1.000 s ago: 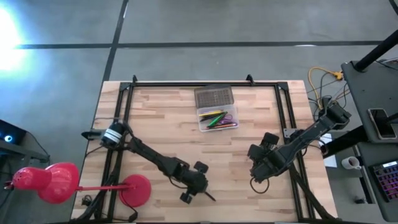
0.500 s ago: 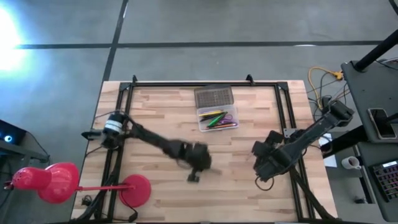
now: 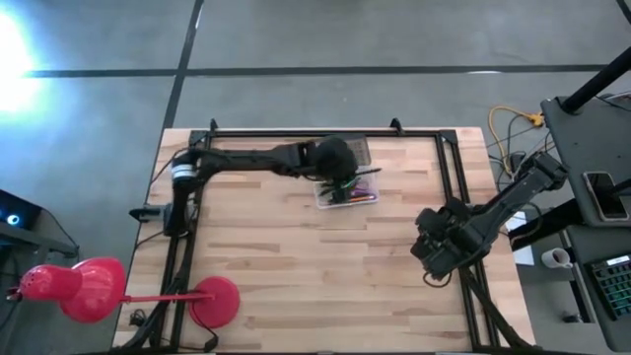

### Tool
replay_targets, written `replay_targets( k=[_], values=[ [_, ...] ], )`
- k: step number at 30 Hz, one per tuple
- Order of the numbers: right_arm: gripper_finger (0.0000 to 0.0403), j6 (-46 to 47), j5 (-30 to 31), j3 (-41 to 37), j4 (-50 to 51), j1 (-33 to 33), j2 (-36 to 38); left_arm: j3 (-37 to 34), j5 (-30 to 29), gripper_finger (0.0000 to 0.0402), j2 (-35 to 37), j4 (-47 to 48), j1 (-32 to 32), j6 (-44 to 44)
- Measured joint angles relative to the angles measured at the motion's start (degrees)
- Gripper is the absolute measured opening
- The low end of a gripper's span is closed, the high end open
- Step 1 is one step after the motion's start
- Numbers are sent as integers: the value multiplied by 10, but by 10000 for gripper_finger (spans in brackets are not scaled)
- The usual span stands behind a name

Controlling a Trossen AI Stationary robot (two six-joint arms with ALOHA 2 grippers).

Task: Pick & place school supplies into a supply box
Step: Put the black ballpen into the gray supply box, then close the gray supply box

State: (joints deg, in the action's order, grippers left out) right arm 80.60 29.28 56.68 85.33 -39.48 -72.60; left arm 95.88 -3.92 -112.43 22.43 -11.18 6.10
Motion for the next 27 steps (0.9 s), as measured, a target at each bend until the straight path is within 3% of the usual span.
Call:
replay_targets(
  k=[6,18,22,27],
  values=[
    [226,4,5,-13,-3,-1,-3,21,35,27,-66,67,-38,7],
    [226,-14,40,-20,-25,15,-1,-15,34,43,-57,99,-52,-98],
    [226,-79,68,-21,-78,70,1,-15,42,67,-55,101,-55,-97],
    [226,-188,82,-18,-180,187,2,-25,50,114,-56,101,-58,-69]
  ],
)
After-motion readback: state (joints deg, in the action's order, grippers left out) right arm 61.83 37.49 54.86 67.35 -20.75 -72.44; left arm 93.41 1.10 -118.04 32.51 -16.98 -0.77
